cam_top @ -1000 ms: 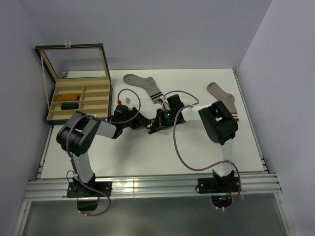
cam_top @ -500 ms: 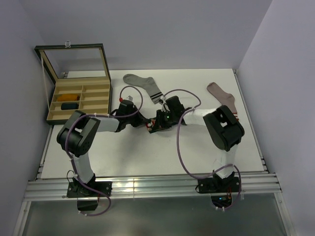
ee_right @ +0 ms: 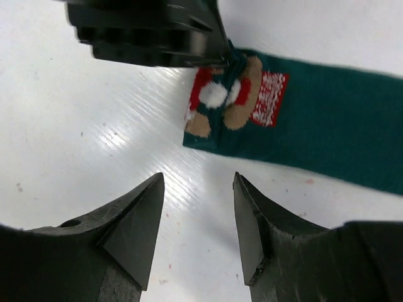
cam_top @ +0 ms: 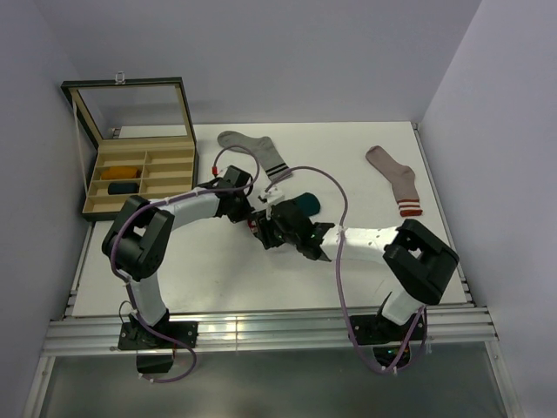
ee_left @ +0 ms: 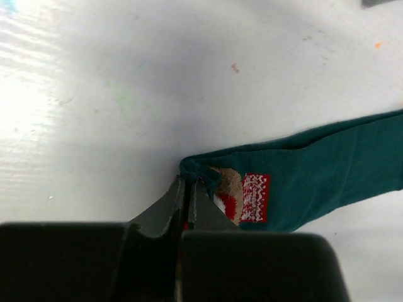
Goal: Roll the socks
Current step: Roll the sock at the center of the board.
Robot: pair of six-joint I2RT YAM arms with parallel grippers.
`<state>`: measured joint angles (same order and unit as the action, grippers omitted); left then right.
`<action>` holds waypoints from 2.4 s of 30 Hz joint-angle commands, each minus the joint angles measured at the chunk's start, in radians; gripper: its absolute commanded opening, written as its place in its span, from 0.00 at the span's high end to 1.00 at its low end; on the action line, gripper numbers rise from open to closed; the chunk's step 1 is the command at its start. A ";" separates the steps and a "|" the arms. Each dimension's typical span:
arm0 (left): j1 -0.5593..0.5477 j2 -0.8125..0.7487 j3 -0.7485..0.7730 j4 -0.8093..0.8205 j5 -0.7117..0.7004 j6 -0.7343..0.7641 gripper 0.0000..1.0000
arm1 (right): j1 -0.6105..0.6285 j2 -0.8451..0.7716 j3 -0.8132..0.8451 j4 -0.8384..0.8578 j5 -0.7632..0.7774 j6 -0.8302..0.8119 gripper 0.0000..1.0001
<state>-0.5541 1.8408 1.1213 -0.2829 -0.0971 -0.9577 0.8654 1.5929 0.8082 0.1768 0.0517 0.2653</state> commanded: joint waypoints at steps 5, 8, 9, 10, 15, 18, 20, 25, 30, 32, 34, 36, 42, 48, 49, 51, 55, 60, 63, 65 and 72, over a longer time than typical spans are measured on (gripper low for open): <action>-0.004 0.003 0.035 -0.231 -0.073 0.062 1.00 | 0.139 0.059 0.022 0.200 0.272 -0.161 0.49; -0.004 0.012 0.054 -0.245 -0.061 0.068 1.00 | 0.176 0.105 0.051 0.208 0.315 -0.196 0.53; -0.004 0.015 0.055 -0.243 -0.053 0.068 1.00 | 0.182 0.114 0.057 0.208 0.324 -0.201 0.55; -0.003 0.017 0.057 -0.245 -0.052 0.068 1.00 | 0.188 0.136 0.068 0.210 0.333 -0.210 0.56; -0.004 0.020 0.057 -0.243 -0.046 0.065 1.00 | 0.202 0.185 0.082 0.231 0.353 -0.218 0.58; -0.004 0.023 0.055 -0.245 -0.043 0.063 1.00 | 0.208 0.205 0.094 0.240 0.358 -0.228 0.58; -0.004 0.028 0.055 -0.245 -0.039 0.062 1.00 | 0.211 0.216 0.106 0.240 0.364 -0.235 0.58; -0.004 0.029 0.058 -0.243 -0.038 0.063 1.00 | 0.224 0.260 0.125 0.243 0.379 -0.247 0.58; -0.004 0.040 0.069 -0.249 -0.035 0.065 1.00 | 0.233 0.300 0.143 0.230 0.398 -0.255 0.60; -0.004 0.043 0.069 -0.245 -0.029 0.065 1.00 | 0.233 0.320 0.154 0.217 0.422 -0.253 0.63; -0.004 0.043 0.067 -0.242 -0.021 0.063 1.00 | 0.233 0.340 0.160 0.210 0.447 -0.250 0.68; -0.004 0.043 0.066 -0.242 -0.018 0.062 1.00 | 0.233 0.346 0.157 0.202 0.450 -0.248 0.78; 0.005 0.012 0.058 -0.217 0.008 0.040 1.00 | 0.216 0.320 0.129 0.152 0.401 -0.198 1.00; 0.051 -0.081 0.009 -0.158 0.030 0.004 0.78 | 0.078 0.231 0.097 0.067 0.044 -0.062 1.00; 0.056 -0.107 -0.009 -0.138 0.030 -0.001 0.76 | 0.060 0.226 0.095 0.059 0.001 -0.049 1.00; 0.071 -0.129 -0.024 -0.119 0.031 -0.019 0.64 | 0.031 0.216 0.089 0.041 -0.115 -0.014 1.00; 0.095 -0.202 -0.105 -0.049 0.054 -0.067 0.49 | -0.061 0.219 0.072 0.059 -0.361 0.064 1.00; 0.109 -0.302 -0.231 0.118 0.072 -0.142 0.42 | -0.160 0.259 0.042 0.139 -0.574 0.202 1.00; 0.109 -0.356 -0.313 0.215 0.085 -0.161 0.42 | -0.230 0.292 -0.012 0.272 -0.719 0.325 1.00; 0.109 -0.371 -0.351 0.247 0.108 -0.164 0.43 | -0.282 0.321 -0.036 0.385 -0.807 0.417 1.00; 0.071 -0.364 -0.405 0.336 0.171 -0.181 0.46 | -0.365 0.429 -0.110 0.608 -0.903 0.630 1.00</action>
<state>-0.4564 1.4948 0.7261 -0.0422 0.0330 -1.1202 0.5198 1.9720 0.7395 0.6701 -0.7784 0.7567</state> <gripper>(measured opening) 0.543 0.031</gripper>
